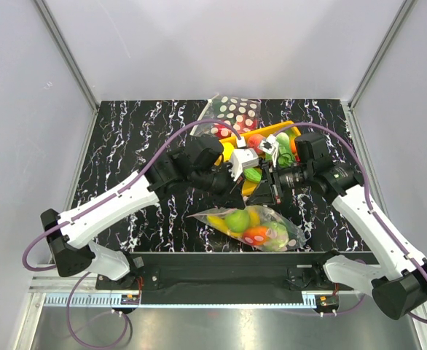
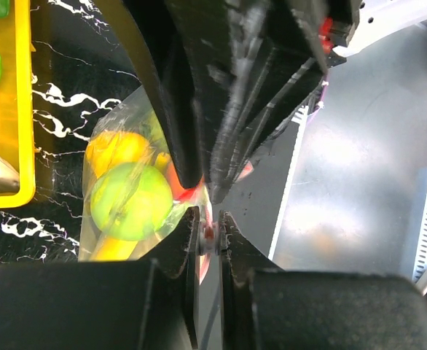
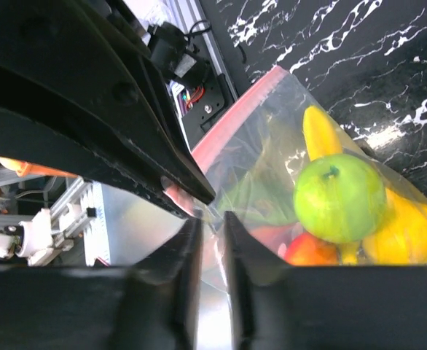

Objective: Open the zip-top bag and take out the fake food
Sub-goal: Unzip the zipper food storage bag at the center of the board.

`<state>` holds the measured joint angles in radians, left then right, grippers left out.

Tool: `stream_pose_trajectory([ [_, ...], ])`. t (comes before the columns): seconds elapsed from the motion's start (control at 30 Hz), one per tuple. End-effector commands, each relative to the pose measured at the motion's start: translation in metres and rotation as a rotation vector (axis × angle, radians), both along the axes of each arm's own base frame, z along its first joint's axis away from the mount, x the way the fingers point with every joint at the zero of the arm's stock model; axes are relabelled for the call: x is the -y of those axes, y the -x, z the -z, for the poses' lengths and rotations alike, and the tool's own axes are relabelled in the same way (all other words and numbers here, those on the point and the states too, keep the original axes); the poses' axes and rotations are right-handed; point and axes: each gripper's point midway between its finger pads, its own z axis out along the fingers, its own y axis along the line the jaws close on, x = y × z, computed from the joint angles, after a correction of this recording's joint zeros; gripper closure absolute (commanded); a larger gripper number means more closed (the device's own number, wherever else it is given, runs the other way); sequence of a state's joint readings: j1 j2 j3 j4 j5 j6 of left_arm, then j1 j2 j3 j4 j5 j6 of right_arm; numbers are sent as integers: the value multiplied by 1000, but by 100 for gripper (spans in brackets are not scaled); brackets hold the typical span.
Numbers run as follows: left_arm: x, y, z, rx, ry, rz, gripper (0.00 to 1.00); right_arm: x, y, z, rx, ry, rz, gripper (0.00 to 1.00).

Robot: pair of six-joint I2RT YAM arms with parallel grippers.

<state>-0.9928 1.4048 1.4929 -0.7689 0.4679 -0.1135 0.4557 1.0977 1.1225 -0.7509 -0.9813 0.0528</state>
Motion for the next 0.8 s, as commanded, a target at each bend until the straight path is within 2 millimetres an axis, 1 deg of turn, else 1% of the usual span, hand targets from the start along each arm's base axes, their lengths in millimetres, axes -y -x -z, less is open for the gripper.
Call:
stream_pose_trajectory([
  [0.0,10,1,-25,21,85,30,100,-8,-10,-14,67,-46,20,83],
  [0.1,10,1,-23,18,83,31,100,-10,-16,-20,98,-73,39,100],
  [0.23,7,0,-18,27,70,21,100,-12,-16,-30,110,-114,51,100],
  [0.47,-2,1,4,5,23,0,100,-7,-8,-43,152,-140,68,100],
  [0.77,-13,-4,10,27,-2,-34,100,-2,-1,-64,182,-160,93,100],
])
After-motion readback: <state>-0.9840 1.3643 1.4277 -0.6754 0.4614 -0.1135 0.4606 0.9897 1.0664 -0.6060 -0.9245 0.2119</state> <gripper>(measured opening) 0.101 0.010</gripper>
